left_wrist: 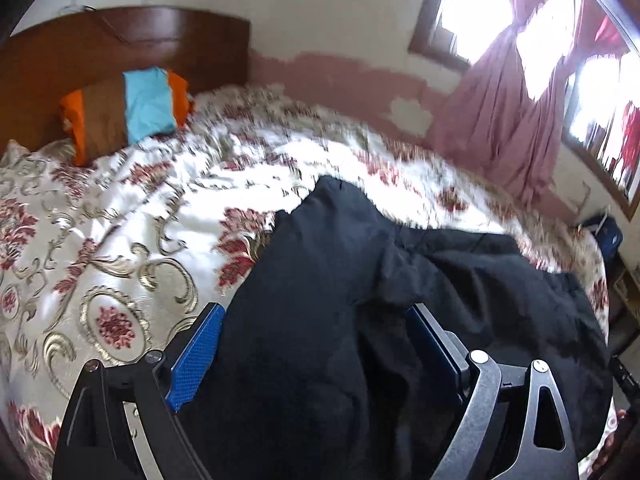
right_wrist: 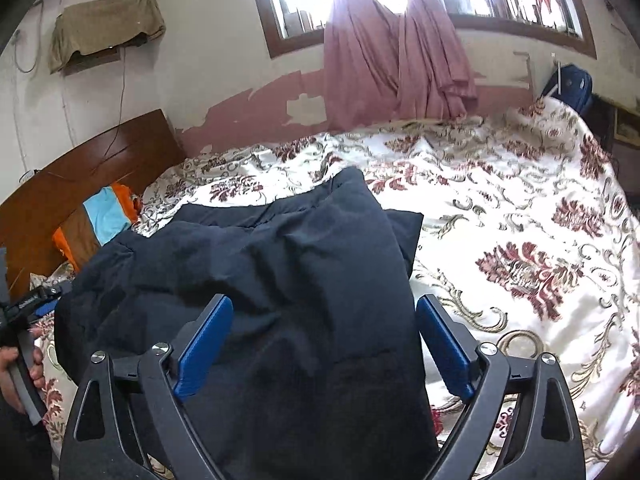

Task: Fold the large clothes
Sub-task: 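Open both tools and lift them up off the navy bundle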

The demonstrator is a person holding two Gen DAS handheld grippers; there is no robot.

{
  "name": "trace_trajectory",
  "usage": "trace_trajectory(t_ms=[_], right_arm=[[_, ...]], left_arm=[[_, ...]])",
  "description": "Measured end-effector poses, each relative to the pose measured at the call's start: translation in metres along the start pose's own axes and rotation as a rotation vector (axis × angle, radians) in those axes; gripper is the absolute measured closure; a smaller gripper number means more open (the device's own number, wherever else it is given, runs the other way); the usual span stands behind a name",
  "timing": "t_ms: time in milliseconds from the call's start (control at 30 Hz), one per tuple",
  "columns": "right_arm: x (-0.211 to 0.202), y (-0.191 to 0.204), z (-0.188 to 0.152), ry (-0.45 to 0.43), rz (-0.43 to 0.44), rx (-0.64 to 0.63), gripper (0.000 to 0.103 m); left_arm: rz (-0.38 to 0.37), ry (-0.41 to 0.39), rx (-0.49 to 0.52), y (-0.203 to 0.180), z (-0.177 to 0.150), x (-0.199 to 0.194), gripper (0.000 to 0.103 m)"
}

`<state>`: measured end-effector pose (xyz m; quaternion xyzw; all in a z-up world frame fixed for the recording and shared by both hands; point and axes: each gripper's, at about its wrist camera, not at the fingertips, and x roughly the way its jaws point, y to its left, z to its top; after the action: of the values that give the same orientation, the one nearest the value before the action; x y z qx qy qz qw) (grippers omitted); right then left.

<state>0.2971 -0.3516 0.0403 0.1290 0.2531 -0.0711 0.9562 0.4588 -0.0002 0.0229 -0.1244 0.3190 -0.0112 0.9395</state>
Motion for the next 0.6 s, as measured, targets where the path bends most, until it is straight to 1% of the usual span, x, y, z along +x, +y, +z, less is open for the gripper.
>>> trace_trajectory(t_ms=[67,133,200,300,467,600], right_arm=[[-0.010,0.005,-0.001,-0.036,-0.003,-0.019,0.013],[-0.021,0.011,-0.002,-0.070,-0.002,-0.036,0.013],[-0.033,0.018,-0.003,-0.102,0.008,-0.049,0.013],[-0.049,0.029,-0.004,-0.148,0.026,-0.065,0.013],[-0.079,0.050,-0.010,-0.224,0.069,-0.093,0.012],[-0.101,0.067,-0.017,-0.276,0.089,-0.122,0.011]], left_arm=[[0.004,-0.049,-0.001,-0.002,-0.005,-0.012,0.005],[0.002,-0.116,0.017,-0.006,-0.013,-0.030,0.003],[-0.006,-0.160,0.047,-0.012,-0.019,-0.043,0.001],[-0.008,-0.216,0.101,-0.023,-0.027,-0.063,0.000],[-0.011,-0.279,0.166,-0.039,-0.039,-0.094,0.000],[-0.007,-0.325,0.179,-0.042,-0.049,-0.120,0.000]])
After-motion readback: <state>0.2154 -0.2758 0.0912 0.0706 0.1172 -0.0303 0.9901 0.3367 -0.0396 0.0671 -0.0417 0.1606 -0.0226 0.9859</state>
